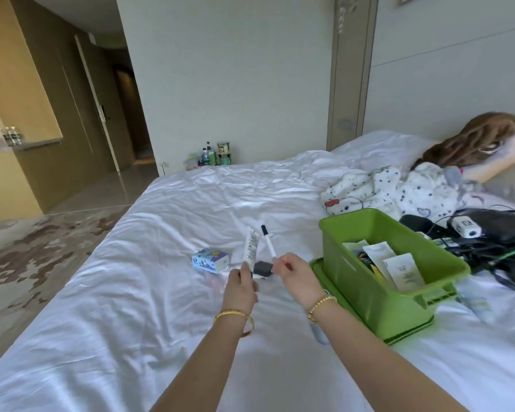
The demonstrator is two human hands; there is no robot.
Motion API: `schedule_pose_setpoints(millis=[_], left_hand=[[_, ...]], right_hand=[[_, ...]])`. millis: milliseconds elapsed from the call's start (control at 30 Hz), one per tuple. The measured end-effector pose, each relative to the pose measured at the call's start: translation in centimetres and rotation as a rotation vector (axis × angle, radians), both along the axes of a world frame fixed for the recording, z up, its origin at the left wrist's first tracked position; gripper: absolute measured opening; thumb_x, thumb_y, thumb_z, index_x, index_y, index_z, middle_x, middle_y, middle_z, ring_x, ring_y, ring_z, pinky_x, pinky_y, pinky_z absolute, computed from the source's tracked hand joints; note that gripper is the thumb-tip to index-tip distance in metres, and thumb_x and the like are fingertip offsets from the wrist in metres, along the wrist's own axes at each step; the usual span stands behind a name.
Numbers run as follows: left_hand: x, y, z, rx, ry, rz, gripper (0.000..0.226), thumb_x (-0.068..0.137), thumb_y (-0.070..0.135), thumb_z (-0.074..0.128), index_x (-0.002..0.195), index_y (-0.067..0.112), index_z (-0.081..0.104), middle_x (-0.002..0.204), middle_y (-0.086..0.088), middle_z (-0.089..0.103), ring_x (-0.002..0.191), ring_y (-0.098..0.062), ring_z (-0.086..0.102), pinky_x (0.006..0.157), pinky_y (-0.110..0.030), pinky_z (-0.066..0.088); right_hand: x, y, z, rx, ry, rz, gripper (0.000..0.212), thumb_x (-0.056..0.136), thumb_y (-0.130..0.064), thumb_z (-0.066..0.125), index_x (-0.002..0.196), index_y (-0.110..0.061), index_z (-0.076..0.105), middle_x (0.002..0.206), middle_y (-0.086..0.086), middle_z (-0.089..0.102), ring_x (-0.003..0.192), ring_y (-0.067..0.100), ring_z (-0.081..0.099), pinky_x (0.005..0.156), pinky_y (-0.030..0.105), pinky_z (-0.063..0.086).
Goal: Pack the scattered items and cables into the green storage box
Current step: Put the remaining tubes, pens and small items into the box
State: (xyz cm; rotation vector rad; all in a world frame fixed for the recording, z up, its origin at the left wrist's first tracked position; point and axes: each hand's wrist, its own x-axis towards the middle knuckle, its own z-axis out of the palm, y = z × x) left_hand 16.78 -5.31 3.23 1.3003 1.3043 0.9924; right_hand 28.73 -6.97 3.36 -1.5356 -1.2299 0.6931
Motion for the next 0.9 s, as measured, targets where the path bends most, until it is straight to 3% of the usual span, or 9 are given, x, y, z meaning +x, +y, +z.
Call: schedule_pose_setpoints(millis=[200,300,367,433,467,533,600,733,900], left_hand=[[10.9,-3.2,3.6,-0.105,-0.063,-0.262,0.044,0.101,0.035,0.023,0.074,0.010,0.047,0.055,-0.004,0.048,0.023,-0.007,0.032,0.033,-0.011,0.021],[15.5,-4.5,4.7,-0.173,-0.144,-0.290,0.035,0.101,0.035,0.024,0.095,0.008,0.047,0.060,-0.005,0.051,0.035,-0.008,0.040,0.032,-0.012,0.028],[18.2,-5.1,5.4,-0.170,-0.129,-0.336,0.036,0.101,0.035,0.025,0.115,0.008,0.044,0.089,-0.012,0.063,0.069,-0.019,0.060,0.050,-0.023,0.052],[19.8,-5.2,5.6,-0.051,0.133,-0.443,0.046,0.101,0.035,0.024,0.133,0.007,0.039,0.131,-0.016,0.052,0.117,-0.031,0.053,0.095,-0.038,0.048],[20.2,-5.2,5.3,0.026,0.293,-0.482,0.046,0.100,0.035,0.023,0.134,0.008,0.041,0.138,-0.015,0.047,0.126,-0.032,0.046,0.105,-0.039,0.039],[20.3,-5.3,4.3,0.135,0.441,-0.526,0.037,0.099,0.029,0.027,0.116,0.011,0.054,0.130,-0.017,0.053,0.123,-0.034,0.048,0.105,-0.040,0.037],[19.8,-5.5,3.3,0.252,0.484,-0.479,0.031,0.098,0.022,0.031,0.109,0.012,0.058,0.122,-0.017,0.059,0.116,-0.034,0.052,0.101,-0.040,0.041],[17.8,-4.9,1.6,0.429,0.539,-0.342,0.036,0.094,0.012,0.039,0.127,0.011,0.053,0.127,-0.014,0.056,0.122,-0.031,0.045,0.104,-0.032,0.033],[12.8,-2.2,-0.7,0.476,0.632,-0.261,0.040,0.092,0.010,0.044,0.132,0.009,0.046,0.137,-0.012,0.046,0.128,-0.030,0.035,0.106,-0.029,0.025]], right_hand=[[10.0,-5.3,3.2,0.040,0.008,-0.338,0.020,0.094,-0.029,0.044,0.085,-0.014,0.053,0.076,0.001,0.064,0.077,0.021,0.058,0.072,0.030,0.043],[14.9,-7.3,3.7,0.009,-0.002,-0.459,0.020,0.095,-0.025,0.043,0.091,-0.011,0.055,0.066,-0.004,0.063,0.068,0.018,0.059,0.066,0.031,0.047],[17.2,-8.2,3.9,-0.095,-0.104,-0.450,0.024,0.096,-0.025,0.041,0.098,-0.007,0.057,0.067,-0.004,0.060,0.059,0.014,0.052,0.058,0.028,0.045],[18.8,-8.9,3.6,-0.308,-0.348,-0.363,0.028,0.097,-0.029,0.039,0.098,-0.006,0.054,0.077,0.002,0.057,0.066,0.017,0.050,0.068,0.031,0.049],[19.3,-9.2,3.3,-0.408,-0.484,-0.329,0.028,0.097,-0.031,0.038,0.091,-0.007,0.052,0.080,0.005,0.055,0.075,0.021,0.049,0.076,0.034,0.047],[19.9,-9.7,2.6,-0.473,-0.638,-0.312,0.031,0.096,-0.027,0.037,0.071,-0.011,0.043,0.073,0.004,0.047,0.085,0.025,0.046,0.076,0.032,0.039],[19.9,-9.9,2.0,-0.431,-0.675,-0.342,0.029,0.095,-0.024,0.037,0.074,-0.009,0.049,0.076,0.007,0.052,0.091,0.028,0.049,0.073,0.030,0.035],[18.1,-9.2,1.4,-0.290,-0.691,-0.434,0.033,0.095,-0.021,0.039,0.124,-0.010,0.053,0.126,0.013,0.054,0.118,0.033,0.044,0.095,0.040,0.039],[13.5,-7.2,1.2,0.118,-0.716,-0.470,0.031,0.088,-0.004,0.047,0.116,-0.006,0.059,0.125,0.016,0.055,0.120,0.034,0.043,0.102,0.043,0.034]])
